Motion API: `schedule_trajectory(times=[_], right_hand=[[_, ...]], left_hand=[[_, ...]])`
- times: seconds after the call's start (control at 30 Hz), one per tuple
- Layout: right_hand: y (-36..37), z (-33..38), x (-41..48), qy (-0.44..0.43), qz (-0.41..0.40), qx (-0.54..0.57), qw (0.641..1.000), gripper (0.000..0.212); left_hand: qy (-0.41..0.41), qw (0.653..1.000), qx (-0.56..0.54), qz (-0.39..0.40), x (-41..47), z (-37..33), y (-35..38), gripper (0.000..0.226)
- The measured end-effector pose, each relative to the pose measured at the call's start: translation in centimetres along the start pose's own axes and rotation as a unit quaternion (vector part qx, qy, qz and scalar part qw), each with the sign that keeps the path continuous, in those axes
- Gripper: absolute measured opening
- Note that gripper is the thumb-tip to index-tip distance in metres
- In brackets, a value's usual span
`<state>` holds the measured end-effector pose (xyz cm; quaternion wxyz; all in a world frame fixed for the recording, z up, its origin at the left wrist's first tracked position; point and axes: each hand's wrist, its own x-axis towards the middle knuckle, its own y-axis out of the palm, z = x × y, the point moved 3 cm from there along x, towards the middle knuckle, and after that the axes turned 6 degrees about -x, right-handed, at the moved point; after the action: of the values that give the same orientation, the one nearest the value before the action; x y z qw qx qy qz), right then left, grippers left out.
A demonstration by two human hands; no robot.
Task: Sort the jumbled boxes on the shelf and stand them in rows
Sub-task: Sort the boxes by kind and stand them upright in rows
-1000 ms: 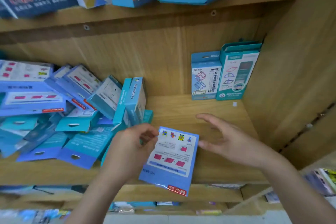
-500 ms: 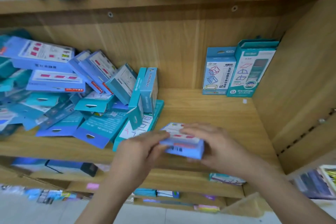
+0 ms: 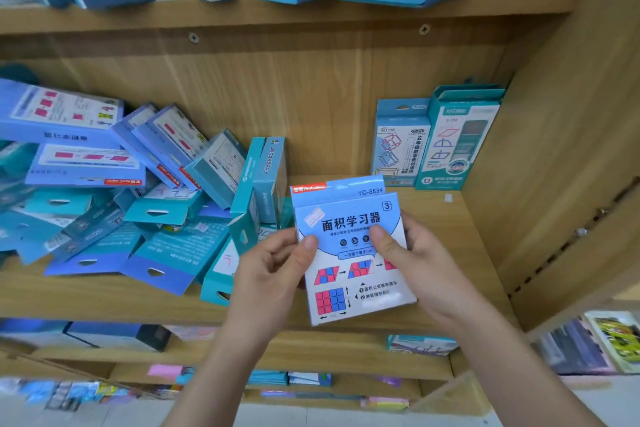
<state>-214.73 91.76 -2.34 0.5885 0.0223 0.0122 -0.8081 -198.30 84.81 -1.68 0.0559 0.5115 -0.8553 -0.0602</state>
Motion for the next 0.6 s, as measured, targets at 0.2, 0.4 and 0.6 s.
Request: schedule_trajectory(times=[0.2, 0.4, 0.6], right_hand=[[0.5, 0.2, 0.0, -0.057, -0.068, -0.065, 0.994, 0.035], [-0.9, -0.8, -0.2, -0.102, -0.146, -0.257, 0.950, 0.052], [-0.6, -0.5, -0.1, -0.174, -0.096, -0.377, 0.905, 0.089]], left_hand=[[0.000, 1.000, -0.007, 0.004, 0.2, 1.3, 0.1, 0.032], [0.081, 0.994, 0.075, -0.001, 1.3, 2.2, 0.0, 0.033], [0.091, 0.973, 0.203, 0.058, 1.9, 2.9, 0.1, 0.047]])
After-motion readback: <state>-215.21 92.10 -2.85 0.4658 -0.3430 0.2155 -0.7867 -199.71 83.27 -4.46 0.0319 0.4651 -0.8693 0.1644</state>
